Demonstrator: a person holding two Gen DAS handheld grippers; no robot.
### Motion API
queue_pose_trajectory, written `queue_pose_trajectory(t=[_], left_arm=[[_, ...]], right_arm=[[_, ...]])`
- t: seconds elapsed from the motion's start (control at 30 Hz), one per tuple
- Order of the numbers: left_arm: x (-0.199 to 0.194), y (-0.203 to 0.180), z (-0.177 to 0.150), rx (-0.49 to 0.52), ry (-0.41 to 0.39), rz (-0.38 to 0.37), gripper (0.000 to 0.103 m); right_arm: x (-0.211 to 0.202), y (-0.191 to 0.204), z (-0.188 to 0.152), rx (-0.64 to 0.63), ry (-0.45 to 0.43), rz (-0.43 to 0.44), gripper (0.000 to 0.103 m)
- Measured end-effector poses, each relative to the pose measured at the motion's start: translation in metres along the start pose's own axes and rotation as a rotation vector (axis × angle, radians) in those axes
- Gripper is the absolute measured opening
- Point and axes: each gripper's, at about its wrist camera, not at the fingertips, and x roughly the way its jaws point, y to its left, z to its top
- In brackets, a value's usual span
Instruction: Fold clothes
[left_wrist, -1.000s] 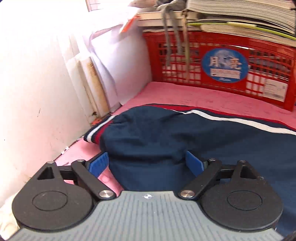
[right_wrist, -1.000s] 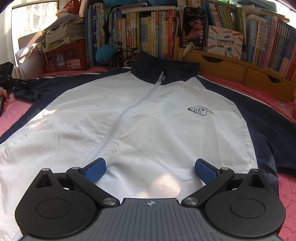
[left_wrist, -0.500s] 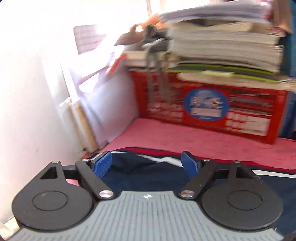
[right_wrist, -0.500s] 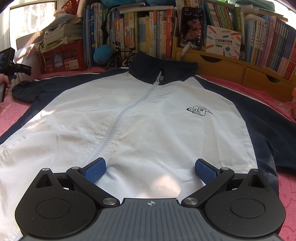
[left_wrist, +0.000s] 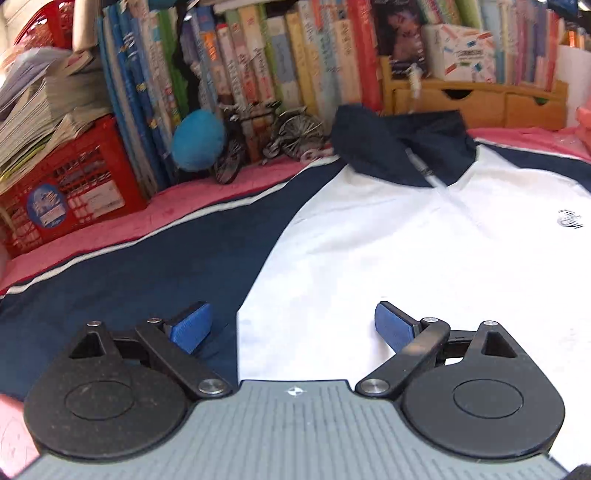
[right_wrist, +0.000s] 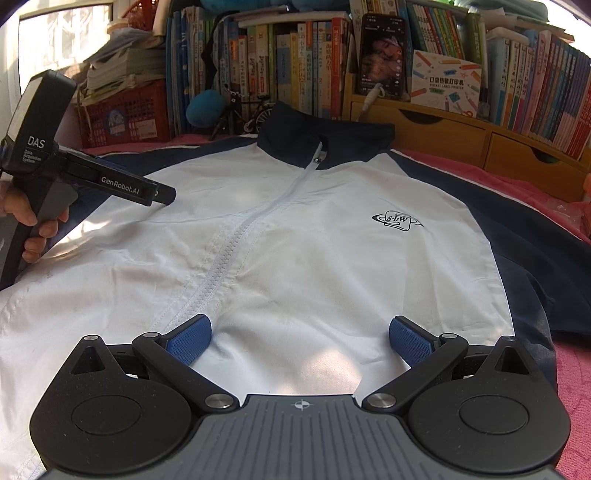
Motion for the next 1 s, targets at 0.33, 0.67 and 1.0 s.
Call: queue_pose_trajectory(t=[0.33, 0.67, 1.0], left_arm=[[-0.051, -0.016, 0.007, -0.023, -0.138, -0.178, 0.103], [-0.04, -0.167, 0.02, 0.329, -0.153, -0.529, 0.103], [-0.023, -0.236, 0.013, 0.448, -0.053, -0.757, 0.103]], right_arm=[[-0.003, -0.004, 0.0, 0.02, -0.015, 0.011, 0.103], [-0.071, -0.125, -0.007, 0.296, -0.262, -0.348, 0.103], [-0.033, -0.166, 0.001, 0.207, -0.14, -0.381, 0.103]])
